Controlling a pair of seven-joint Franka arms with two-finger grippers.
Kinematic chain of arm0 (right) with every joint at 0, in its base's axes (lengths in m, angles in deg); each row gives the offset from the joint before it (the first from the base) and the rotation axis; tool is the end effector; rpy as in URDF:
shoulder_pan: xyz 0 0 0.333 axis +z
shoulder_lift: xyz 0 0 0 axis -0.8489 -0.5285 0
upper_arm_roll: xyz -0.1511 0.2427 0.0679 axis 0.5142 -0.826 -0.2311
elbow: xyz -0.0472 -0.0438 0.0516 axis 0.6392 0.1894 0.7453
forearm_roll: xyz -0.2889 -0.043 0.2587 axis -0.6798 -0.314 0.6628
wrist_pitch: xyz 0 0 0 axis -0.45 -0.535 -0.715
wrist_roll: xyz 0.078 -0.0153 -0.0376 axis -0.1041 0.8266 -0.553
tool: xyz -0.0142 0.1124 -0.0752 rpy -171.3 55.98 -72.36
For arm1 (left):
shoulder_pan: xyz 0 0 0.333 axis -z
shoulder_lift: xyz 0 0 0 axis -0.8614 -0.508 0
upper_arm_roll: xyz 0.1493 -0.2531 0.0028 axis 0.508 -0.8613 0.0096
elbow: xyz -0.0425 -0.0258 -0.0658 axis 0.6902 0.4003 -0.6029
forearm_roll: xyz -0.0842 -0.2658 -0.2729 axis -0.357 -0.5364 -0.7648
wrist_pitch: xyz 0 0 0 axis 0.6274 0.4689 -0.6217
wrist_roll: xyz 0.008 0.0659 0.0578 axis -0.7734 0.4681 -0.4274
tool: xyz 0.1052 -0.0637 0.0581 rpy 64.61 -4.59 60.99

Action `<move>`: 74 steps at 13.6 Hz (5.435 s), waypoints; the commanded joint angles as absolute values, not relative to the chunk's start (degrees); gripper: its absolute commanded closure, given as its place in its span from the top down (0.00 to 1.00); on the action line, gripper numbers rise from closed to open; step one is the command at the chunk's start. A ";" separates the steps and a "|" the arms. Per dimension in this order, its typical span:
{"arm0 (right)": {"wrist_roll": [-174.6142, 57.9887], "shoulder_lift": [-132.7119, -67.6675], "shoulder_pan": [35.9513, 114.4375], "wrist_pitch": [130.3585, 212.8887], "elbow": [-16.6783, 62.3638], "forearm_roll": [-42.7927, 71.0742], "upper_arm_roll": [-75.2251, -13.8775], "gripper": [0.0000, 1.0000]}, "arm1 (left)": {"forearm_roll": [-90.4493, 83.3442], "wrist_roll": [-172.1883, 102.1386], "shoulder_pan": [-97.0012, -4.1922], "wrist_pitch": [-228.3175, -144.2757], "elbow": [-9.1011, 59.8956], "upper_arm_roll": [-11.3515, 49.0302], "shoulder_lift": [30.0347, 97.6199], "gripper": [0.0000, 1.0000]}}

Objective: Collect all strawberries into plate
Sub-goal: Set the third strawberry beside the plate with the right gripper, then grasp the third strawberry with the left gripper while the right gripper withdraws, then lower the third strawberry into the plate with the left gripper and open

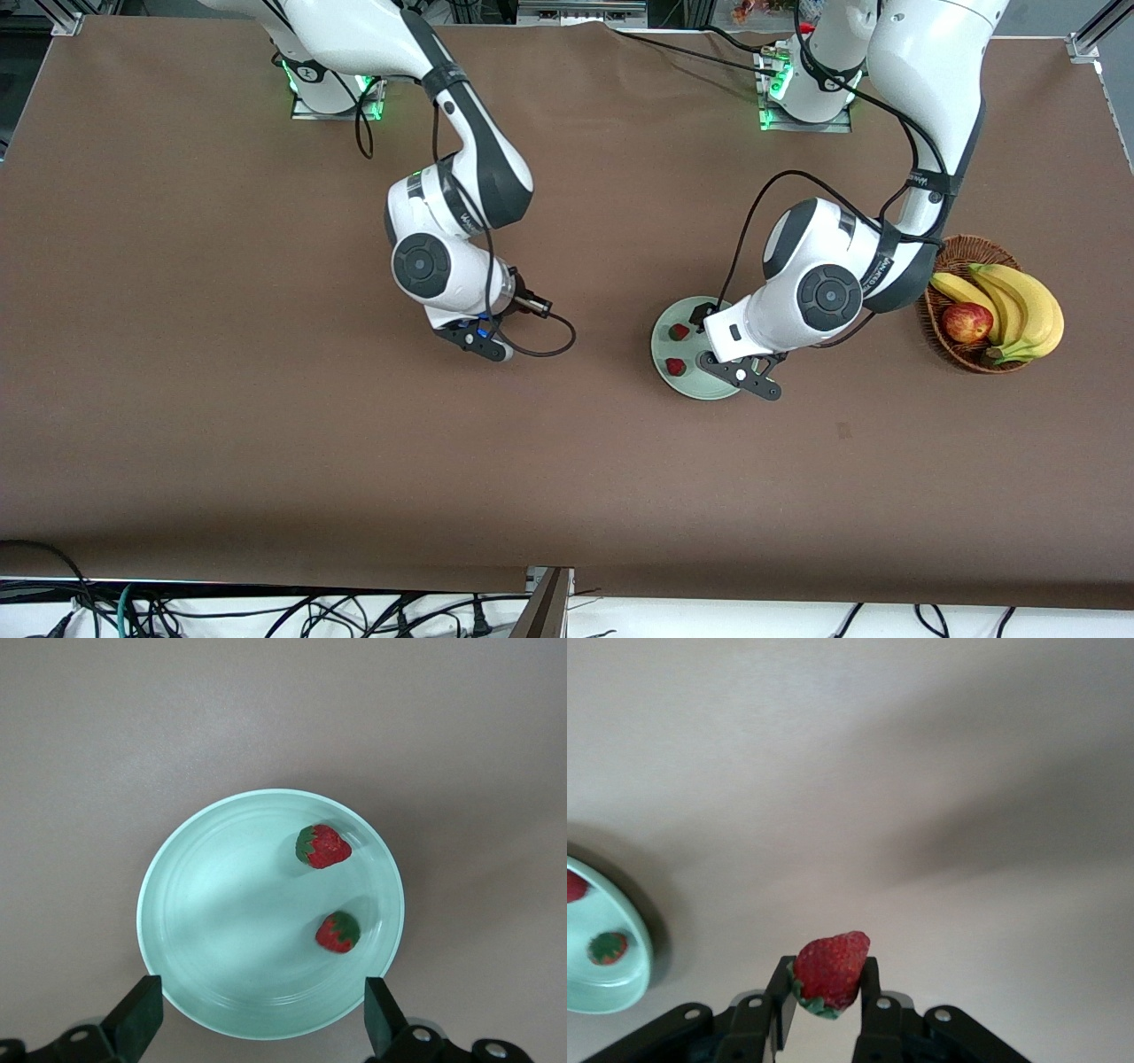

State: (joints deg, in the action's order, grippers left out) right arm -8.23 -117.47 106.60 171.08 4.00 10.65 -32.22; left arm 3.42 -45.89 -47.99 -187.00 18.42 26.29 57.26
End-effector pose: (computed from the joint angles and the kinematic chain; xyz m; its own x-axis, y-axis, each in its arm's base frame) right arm 0.5615 0.4310 0.2542 0.8736 -0.3986 -0.2793 -0.4498 -0.8804 -0.1504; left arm 0.6116 -0.2424 0.2482 0.9027 -0.4167 -0.1075 -0.4016 -0.9055 0.1372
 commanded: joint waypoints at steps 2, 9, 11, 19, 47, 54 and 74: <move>-0.66 -120.75 107.23 173.59 -3.30 11.92 -35.40 0.17 | 4.30 -46.92 -48.66 -186.99 19.20 25.74 58.69 1.00; 2.70 -122.86 107.66 181.06 -3.93 11.57 -38.92 0.17 | 4.30 -46.92 -48.57 -186.99 19.55 25.74 58.51 1.00; 1.92 -124.18 107.84 181.34 -3.76 9.83 -38.84 0.17 | 4.30 -46.92 -48.57 -187.08 19.55 25.74 58.51 1.00; 2.71 -128.40 110.83 183.08 -2.88 4.28 -38.84 0.40 | 4.30 -46.84 -48.48 -187.17 19.55 25.74 58.42 1.00; -36.14 -91.52 111.09 156.73 16.37 -8.98 -12.64 1.00 | 13.96 22.74 -24.41 -206.95 16.21 27.50 44.80 1.00; -36.14 -80.78 106.73 145.23 16.46 -13.74 -18.26 1.00 | 13.96 22.77 -24.31 -207.03 14.90 27.58 43.14 0.58; -52.31 -73.56 65.83 144.41 19.71 -21.12 -49.39 1.00 | 13.61 -42.17 -41.72 -186.97 14.45 27.15 53.69 0.19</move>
